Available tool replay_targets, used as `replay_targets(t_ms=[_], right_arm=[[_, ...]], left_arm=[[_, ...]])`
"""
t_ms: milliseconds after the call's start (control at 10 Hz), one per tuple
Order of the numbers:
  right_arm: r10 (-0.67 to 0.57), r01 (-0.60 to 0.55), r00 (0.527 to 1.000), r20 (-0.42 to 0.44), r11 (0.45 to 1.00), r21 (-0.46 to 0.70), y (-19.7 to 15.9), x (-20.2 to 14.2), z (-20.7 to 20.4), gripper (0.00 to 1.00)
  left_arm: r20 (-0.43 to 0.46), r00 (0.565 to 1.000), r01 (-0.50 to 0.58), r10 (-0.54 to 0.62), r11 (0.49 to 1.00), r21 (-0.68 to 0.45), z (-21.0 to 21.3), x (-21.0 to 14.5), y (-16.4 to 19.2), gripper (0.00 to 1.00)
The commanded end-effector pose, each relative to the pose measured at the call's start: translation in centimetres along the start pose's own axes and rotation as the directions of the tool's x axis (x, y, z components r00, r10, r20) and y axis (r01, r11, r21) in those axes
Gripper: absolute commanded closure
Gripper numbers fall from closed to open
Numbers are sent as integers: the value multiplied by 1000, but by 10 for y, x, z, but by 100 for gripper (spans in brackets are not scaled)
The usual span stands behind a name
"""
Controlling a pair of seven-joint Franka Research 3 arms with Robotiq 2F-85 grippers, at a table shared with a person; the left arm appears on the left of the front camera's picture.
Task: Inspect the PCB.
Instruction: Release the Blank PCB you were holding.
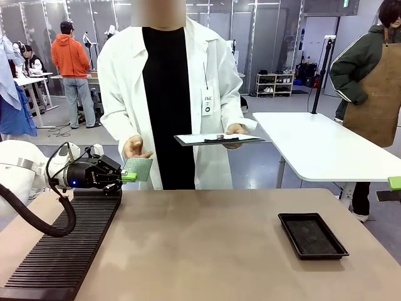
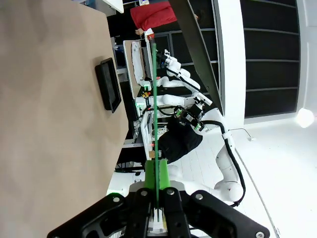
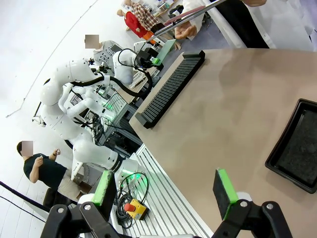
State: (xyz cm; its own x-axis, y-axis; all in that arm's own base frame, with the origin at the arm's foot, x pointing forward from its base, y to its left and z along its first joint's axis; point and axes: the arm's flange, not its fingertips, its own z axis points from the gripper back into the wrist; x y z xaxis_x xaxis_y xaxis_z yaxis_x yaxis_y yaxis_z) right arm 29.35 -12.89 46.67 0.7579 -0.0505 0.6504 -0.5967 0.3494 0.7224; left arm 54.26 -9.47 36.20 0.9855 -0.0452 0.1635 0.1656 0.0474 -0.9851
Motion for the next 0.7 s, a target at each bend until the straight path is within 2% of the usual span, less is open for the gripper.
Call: replay_targets(t_ms=[0, 600], right_arm=[[18, -19, 1000, 8, 1000, 5, -1, 2, 0, 0], [18, -19, 1000, 8, 1000, 5, -1, 2, 0, 0]], left_arm=[[3, 1000, 1, -1, 1000, 10, -1, 0, 0, 97], [3, 1000, 1, -1, 1000, 10, -1, 0, 0, 97]])
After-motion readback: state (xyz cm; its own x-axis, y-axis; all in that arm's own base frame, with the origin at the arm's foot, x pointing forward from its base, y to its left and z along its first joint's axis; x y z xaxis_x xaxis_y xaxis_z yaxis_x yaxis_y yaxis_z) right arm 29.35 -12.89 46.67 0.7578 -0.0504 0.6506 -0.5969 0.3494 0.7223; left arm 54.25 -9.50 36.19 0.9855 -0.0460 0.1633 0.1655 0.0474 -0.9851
